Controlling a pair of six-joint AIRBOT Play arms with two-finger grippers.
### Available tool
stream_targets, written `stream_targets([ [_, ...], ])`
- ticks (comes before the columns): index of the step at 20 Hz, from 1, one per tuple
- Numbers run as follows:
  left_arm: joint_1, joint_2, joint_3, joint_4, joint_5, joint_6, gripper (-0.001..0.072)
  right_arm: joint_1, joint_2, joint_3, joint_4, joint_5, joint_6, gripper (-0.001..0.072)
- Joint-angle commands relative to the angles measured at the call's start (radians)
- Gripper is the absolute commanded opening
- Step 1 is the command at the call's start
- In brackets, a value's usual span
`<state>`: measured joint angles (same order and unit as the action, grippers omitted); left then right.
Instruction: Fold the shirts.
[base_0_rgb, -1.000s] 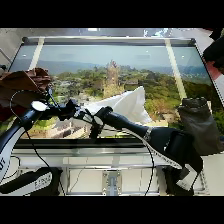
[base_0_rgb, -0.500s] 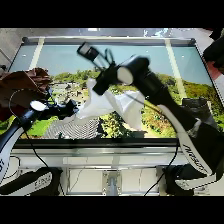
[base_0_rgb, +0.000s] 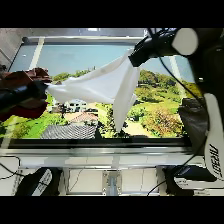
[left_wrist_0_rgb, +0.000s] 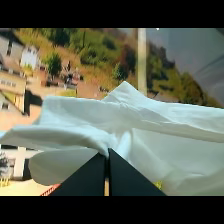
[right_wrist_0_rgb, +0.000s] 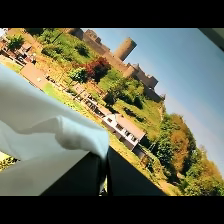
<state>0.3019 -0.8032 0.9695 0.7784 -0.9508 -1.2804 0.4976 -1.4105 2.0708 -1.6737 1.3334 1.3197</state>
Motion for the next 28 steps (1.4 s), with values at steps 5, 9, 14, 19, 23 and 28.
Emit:
stream_targets([
  [5,0.050,0.097,0.426,0.037,-0.084,0.040,0.0011,-0.017,0.339,0.006,-0.029,0.032,0.051,0.0014],
  [9,0.049,0.090,0.479,0.100,-0.027,0.039,0.0010,-0.018,0.417,0.002,-0.053,0.018,0.061,0.0013],
  [14,0.005,-0.122,0.479,0.120,0.046,0.040,0.0010,-0.114,0.299,-0.112,-0.103,0.016,0.061,0.0012],
  [19,-0.198,-0.495,0.479,0.351,0.126,0.025,0.0010,-0.387,-0.006,-0.127,0.075,-0.055,0.085,0.0013],
  [23,-0.285,-0.753,0.479,0.399,0.378,0.002,0.0011,-0.465,-0.290,-0.127,0.283,-0.212,0.085,0.0015],
  [28,-0.332,-0.888,0.499,0.319,0.607,0.002,0.0278,-0.440,-0.487,-0.124,0.412,-0.532,0.147,0.0401],
])
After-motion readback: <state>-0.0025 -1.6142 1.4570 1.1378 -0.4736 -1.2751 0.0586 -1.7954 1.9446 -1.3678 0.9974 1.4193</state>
